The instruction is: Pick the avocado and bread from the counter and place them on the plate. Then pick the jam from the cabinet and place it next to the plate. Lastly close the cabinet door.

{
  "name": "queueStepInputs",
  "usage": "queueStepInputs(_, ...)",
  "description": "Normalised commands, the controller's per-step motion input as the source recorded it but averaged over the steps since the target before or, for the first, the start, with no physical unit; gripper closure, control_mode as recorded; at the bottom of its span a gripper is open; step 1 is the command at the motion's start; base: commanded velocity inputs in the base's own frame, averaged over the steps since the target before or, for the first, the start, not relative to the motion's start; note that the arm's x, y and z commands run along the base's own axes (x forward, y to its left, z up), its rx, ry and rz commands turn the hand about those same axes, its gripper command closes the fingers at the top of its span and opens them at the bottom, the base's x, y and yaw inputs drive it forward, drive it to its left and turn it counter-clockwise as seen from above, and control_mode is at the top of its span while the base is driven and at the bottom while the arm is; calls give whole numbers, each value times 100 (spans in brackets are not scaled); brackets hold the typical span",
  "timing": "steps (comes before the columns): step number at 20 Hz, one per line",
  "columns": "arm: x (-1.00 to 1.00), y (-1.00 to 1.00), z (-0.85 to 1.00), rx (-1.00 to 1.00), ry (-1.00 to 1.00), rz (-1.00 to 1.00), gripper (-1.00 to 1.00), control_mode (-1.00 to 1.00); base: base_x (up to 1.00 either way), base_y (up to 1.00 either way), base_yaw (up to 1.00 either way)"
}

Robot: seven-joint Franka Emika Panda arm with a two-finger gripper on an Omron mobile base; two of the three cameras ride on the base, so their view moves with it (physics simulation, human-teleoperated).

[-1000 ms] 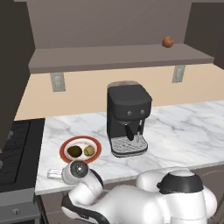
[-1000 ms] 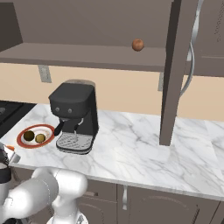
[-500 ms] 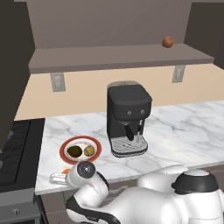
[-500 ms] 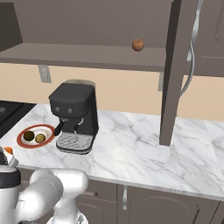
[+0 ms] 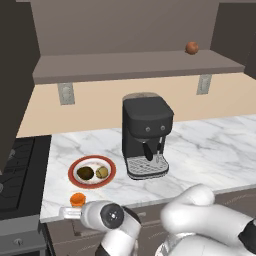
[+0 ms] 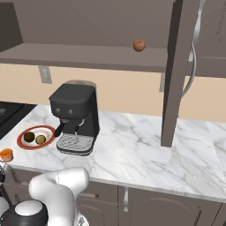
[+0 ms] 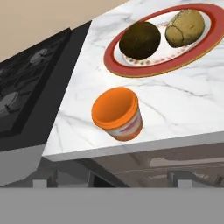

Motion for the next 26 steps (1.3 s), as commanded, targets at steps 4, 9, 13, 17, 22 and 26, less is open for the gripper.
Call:
queueStepInputs(4,-67,0,60,0,-14,0,-100,-100,0,0,0)
queueStepInputs(9,-68,0,60,0,-12,0,-100,-100,0,0,0)
queueStepInputs(13,-64,0,62,0,-13,0,-100,-100,0,0,0)
queueStepInputs(17,-64,0,66,0,-16,0,-100,-100,0,0,0)
queueStepInputs(22,-57,0,54,0,-14,0,-100,-100,0,0,0)
queueStepInputs(26,-42,0,33,0,-10,0,-100,-100,0,0,0)
